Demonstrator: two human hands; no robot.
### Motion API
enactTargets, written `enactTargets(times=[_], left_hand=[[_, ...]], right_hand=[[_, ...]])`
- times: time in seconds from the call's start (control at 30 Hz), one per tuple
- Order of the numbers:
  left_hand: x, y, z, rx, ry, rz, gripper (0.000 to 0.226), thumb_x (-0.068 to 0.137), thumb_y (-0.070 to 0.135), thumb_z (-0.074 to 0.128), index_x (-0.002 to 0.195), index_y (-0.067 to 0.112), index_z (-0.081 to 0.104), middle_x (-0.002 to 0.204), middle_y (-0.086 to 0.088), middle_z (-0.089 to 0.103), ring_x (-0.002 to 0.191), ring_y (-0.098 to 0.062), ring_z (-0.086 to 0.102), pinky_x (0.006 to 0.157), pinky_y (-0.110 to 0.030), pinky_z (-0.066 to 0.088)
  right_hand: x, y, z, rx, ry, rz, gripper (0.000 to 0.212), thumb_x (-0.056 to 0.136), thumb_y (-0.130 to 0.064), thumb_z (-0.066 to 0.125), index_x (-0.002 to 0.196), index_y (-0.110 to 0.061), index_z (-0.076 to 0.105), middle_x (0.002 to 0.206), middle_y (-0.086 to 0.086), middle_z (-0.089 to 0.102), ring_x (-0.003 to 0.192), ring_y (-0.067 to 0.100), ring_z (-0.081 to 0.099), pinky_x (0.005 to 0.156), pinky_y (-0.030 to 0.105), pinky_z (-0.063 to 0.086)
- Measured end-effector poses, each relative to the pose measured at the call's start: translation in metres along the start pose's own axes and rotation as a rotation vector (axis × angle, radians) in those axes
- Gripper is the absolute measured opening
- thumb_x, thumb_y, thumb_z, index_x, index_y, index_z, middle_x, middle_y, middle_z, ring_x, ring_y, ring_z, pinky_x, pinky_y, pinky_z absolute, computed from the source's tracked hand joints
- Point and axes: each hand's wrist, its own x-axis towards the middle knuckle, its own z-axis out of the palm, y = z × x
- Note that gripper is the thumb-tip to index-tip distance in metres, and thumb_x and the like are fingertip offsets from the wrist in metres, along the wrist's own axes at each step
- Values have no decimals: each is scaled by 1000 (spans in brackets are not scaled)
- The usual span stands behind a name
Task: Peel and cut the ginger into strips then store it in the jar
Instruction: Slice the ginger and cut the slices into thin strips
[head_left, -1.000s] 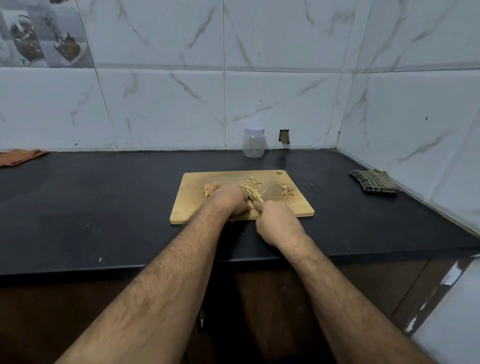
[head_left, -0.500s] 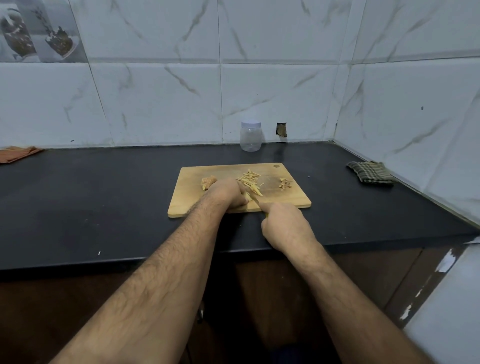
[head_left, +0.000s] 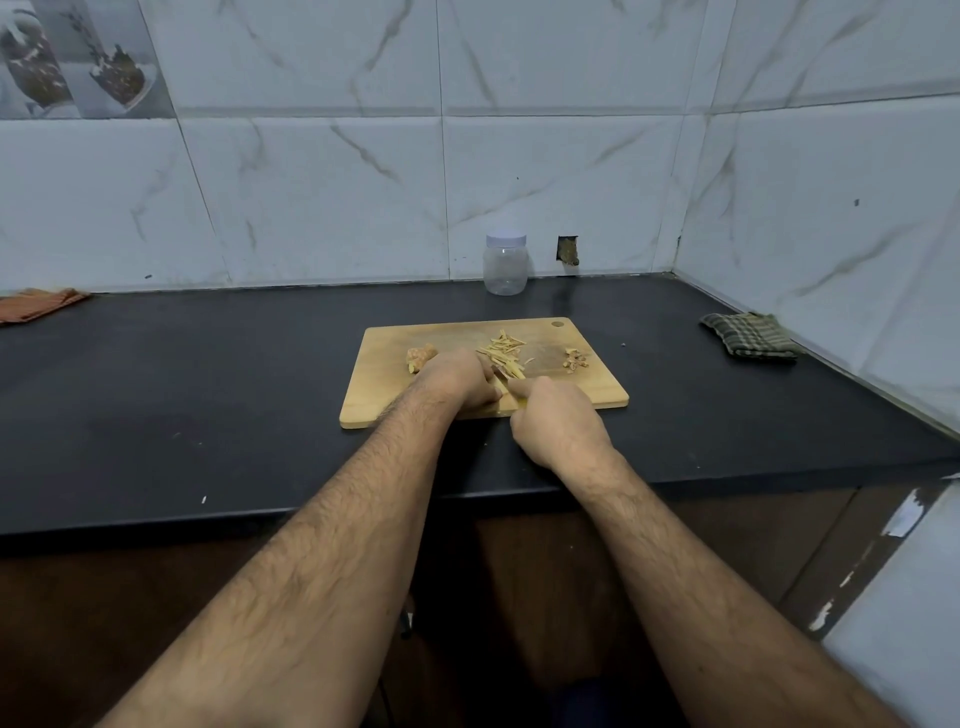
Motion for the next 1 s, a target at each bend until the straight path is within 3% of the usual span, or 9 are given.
enactTargets(times=[0.23,0.37,0.6,0.83,1.0], left_hand=[[3,-2,2,13,-1,15,34,94,34,62,126,24,67,127,2,65,116,-21,58,99,-31,47],[3,-3,3,5,21,15,27,93,35,62,116,25,71,121,2,68,112,-20,59,95,-30,48],[1,-1,4,-25,38,-9,33,93,32,62,125,27,68,133,5,63,124,-19,55,104,-30,44],[0,-2,7,-77,47,-26,34,92,33,65,125,26,67,131,5,64,123,-19,56,105,-31,44],[-1,-4,8,-128,67,-44,34,90,34,68,124,29,67,125,4,66,118,-18,58,101,-31,47]], right_hand=[[2,-2,0,-32,-17,3,52,93,-8,49,139,-30,56,130,4,62,116,25,57,92,36,51],[0,-6,-1,-53,-16,-13,45,94,-7,49,133,-27,60,124,7,63,111,26,58,88,36,51],[-23,4,-6,-109,-53,-20,39,91,-7,48,123,-26,61,116,5,63,97,24,54,74,33,47],[-39,12,-12,-122,-79,18,48,96,-11,49,140,-30,52,131,6,58,117,26,55,91,39,51],[-26,8,-9,-91,-39,14,45,94,-10,49,135,-28,57,122,6,62,110,26,57,82,35,51]])
